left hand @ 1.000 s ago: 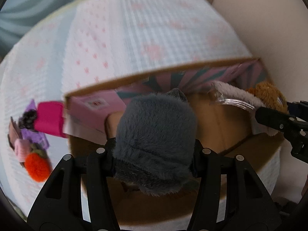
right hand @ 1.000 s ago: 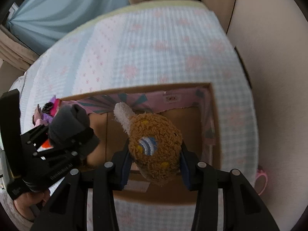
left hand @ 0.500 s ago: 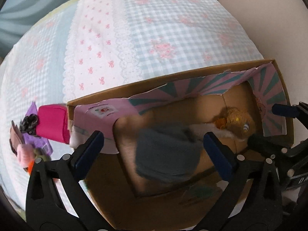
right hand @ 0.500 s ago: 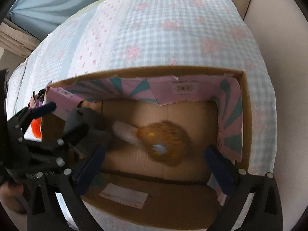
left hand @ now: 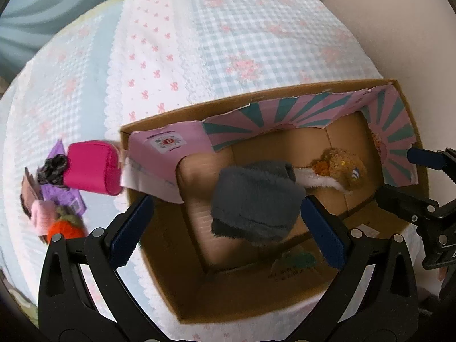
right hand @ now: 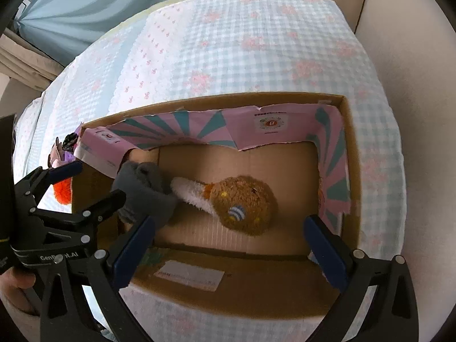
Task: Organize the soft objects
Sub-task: 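Open both tools to release the items and lift away, then grasp the pink slipper with the left tool while the right grasps the orange pompom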
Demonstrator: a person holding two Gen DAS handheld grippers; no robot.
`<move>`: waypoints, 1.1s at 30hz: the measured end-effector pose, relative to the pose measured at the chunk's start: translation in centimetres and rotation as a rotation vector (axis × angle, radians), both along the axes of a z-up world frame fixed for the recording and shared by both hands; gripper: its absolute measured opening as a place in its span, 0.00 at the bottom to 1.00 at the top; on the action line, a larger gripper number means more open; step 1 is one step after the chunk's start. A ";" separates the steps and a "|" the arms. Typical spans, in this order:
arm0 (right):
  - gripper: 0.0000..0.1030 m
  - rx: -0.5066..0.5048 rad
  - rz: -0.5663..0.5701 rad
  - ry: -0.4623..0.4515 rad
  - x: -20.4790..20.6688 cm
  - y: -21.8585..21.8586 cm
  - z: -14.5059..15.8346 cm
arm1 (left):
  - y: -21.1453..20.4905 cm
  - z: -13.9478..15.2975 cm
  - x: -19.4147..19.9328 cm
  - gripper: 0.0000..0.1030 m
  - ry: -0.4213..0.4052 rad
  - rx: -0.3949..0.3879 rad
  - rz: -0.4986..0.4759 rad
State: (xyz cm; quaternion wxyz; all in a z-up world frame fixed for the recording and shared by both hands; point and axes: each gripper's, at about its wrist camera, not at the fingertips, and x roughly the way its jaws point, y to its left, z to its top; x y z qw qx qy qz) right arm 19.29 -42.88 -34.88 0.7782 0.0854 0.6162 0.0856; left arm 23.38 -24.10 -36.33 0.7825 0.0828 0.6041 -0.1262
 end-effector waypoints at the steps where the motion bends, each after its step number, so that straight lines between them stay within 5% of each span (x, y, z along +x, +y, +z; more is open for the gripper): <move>1: 1.00 -0.003 -0.005 -0.010 -0.4 0.0 0.5 | 0.1 0.6 -0.2 0.99 -0.008 -0.006 0.000; 10: 1.00 -0.044 -0.056 -0.107 -3.4 -0.2 6.7 | 1.8 8.0 -3.2 0.99 -0.133 -0.044 0.008; 24: 1.00 -0.122 -0.231 -0.349 -12.8 2.7 21.9 | 7.8 24.0 -12.4 0.99 -0.395 -0.116 0.091; 33: 1.00 -0.176 -0.198 -0.508 -16.8 6.5 27.3 | 13.9 28.1 -17.3 0.99 -0.490 -0.126 0.224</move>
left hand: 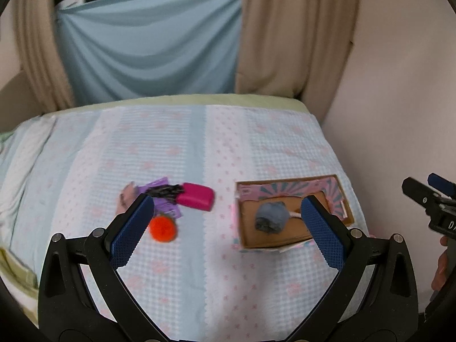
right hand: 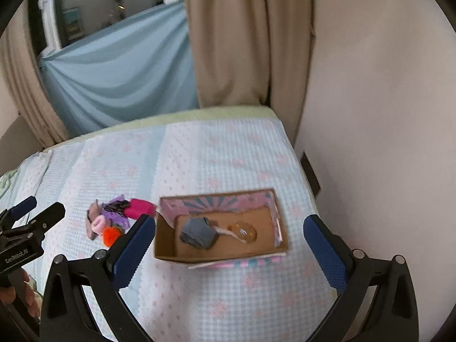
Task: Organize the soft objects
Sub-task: 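Grasp the pink slipper with the left tool while the right grasps the orange pompom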
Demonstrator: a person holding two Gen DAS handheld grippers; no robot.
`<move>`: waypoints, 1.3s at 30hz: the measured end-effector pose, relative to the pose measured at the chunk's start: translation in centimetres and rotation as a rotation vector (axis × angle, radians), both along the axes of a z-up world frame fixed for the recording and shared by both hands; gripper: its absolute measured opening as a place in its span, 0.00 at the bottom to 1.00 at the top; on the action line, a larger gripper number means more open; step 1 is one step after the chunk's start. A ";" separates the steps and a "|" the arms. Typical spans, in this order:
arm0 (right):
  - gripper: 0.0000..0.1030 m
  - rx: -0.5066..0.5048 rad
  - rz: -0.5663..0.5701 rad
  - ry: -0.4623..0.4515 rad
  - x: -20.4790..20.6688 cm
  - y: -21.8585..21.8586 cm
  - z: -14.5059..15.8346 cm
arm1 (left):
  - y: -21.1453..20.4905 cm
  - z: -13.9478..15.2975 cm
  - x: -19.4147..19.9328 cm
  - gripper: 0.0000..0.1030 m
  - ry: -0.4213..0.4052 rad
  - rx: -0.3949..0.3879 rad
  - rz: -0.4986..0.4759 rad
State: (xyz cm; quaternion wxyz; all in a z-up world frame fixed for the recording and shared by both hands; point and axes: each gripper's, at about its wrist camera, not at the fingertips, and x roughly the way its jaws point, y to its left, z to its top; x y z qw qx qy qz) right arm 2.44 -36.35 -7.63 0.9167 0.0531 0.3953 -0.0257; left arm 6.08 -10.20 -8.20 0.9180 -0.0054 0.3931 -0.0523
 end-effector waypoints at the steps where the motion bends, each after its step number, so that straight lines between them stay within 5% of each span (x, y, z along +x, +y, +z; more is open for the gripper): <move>1: 1.00 0.006 0.013 -0.016 -0.1 0.5 0.3 | 0.8 0.2 -0.4 0.99 -0.006 0.005 0.017; 13: 1.00 0.067 0.204 -0.049 -0.1 9.3 -0.4 | 12.5 0.1 -3.0 0.99 -0.017 0.011 0.200; 21: 1.00 0.080 0.200 -0.027 0.7 17.3 -1.3 | 21.3 -1.5 0.0 0.99 0.019 0.013 0.166; 29: 1.00 0.094 0.105 0.036 3.2 25.2 -5.2 | 30.0 -6.9 6.1 0.99 0.128 -0.038 0.087; 39: 1.00 0.120 0.026 0.119 8.2 33.1 -15.0 | 33.9 -19.4 15.4 0.99 0.294 -0.095 -0.022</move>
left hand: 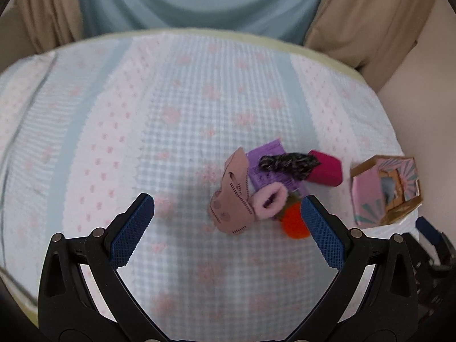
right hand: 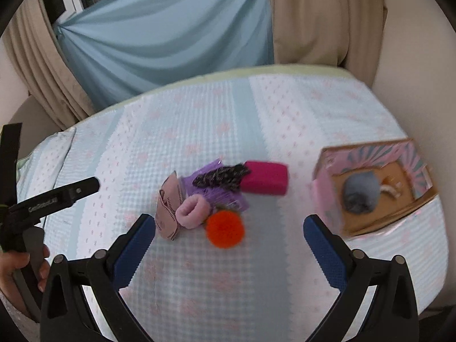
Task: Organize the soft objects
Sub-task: 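Grasp the pink slipper with the left tool while the right grasps the orange pompom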
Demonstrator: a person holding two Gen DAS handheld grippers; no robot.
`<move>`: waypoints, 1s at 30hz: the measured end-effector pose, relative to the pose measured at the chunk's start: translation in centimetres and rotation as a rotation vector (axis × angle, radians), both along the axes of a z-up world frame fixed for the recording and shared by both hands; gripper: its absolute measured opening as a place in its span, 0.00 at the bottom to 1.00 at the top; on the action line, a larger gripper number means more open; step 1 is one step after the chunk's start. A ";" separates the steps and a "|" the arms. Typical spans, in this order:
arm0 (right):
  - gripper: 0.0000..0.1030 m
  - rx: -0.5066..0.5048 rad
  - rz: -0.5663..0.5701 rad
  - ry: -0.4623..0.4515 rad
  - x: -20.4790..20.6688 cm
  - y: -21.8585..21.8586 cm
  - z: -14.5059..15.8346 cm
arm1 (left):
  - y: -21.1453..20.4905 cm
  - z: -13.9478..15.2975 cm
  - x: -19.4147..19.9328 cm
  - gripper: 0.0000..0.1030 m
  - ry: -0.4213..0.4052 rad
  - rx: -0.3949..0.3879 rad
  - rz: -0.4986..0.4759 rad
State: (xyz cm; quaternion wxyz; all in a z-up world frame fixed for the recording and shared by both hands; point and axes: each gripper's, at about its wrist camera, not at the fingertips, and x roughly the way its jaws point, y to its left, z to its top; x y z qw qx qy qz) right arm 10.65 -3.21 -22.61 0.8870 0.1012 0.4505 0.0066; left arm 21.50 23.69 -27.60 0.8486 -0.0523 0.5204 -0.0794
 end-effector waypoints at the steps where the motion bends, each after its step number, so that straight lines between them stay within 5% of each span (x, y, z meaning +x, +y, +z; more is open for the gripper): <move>1: 1.00 0.006 -0.006 0.012 0.7 0.7 -1.4 | -0.1 -1.2 0.8 0.99 0.014 0.000 -0.010; 13: 0.98 -0.013 -0.077 0.120 5.8 2.7 -13.4 | -2.1 -13.3 7.8 0.97 0.115 0.008 -0.103; 18: 0.93 0.002 -0.075 0.143 7.5 3.0 -16.9 | -3.0 -16.7 9.0 0.81 0.142 0.025 -0.146; 25: 0.67 0.007 -0.048 0.185 8.8 3.4 -19.4 | -3.9 -18.1 8.5 0.64 0.147 0.014 -0.180; 30: 0.42 0.025 -0.035 0.206 9.0 3.0 -20.1 | -5.3 -18.1 7.7 0.33 0.138 0.014 -0.233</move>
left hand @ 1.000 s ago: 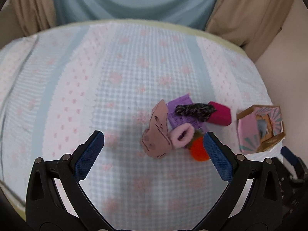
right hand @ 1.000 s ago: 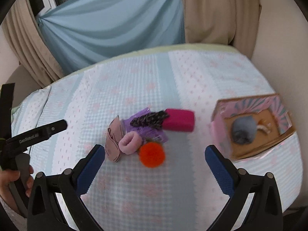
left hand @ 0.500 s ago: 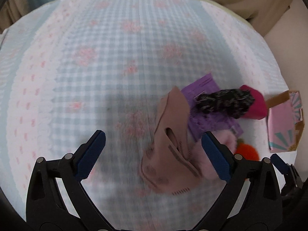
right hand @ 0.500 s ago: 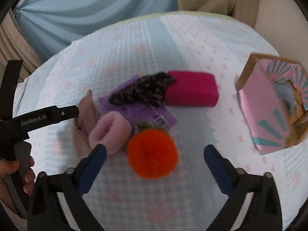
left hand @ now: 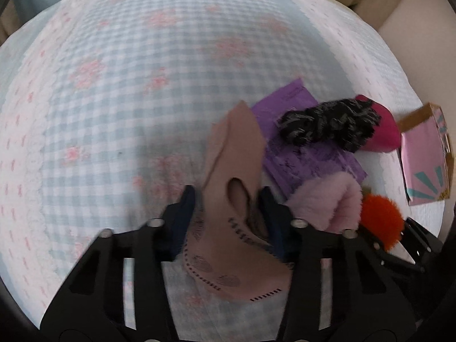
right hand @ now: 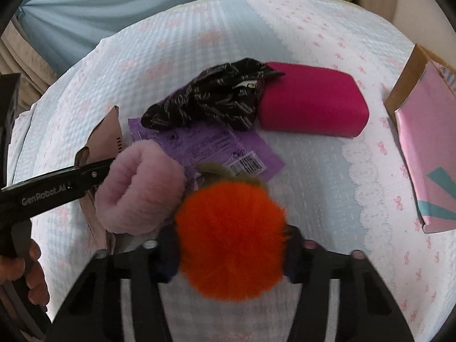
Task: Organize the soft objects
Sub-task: 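Grasp the pink slipper with the left tool while the right grasps the orange pompom, then carry the pink slipper and orange pompom into the box with both tools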
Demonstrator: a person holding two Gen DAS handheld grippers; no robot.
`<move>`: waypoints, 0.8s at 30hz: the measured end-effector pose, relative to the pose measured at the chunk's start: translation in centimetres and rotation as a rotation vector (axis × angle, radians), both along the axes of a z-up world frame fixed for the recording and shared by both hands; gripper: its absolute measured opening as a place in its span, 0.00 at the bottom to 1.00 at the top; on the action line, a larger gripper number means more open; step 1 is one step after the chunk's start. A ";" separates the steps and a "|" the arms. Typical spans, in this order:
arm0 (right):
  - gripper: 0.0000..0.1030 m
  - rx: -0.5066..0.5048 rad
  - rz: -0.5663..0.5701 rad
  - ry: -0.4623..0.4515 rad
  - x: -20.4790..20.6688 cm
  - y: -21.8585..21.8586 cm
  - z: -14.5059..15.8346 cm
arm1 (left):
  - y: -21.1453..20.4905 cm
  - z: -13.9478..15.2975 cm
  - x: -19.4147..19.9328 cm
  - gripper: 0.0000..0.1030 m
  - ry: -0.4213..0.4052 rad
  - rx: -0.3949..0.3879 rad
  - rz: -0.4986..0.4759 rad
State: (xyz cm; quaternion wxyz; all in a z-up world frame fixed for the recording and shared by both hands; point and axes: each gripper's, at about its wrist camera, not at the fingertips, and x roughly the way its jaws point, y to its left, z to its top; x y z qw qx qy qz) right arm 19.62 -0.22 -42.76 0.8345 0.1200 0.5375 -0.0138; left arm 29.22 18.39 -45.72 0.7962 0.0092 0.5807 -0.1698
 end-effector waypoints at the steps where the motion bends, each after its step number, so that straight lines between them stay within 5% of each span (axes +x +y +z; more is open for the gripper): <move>1: 0.37 0.002 0.000 0.003 0.0 -0.1 -0.1 | -0.4 0.0 0.0 0.29 -0.001 0.006 -0.005; 13: 0.34 0.008 -0.005 -0.012 -1.2 -1.0 0.5 | 0.1 0.9 -0.7 0.21 -0.037 -0.004 0.033; 24: 0.34 -0.002 0.002 -0.066 -2.4 -0.9 4.8 | 2.8 6.9 -2.1 0.20 -0.101 -0.022 0.098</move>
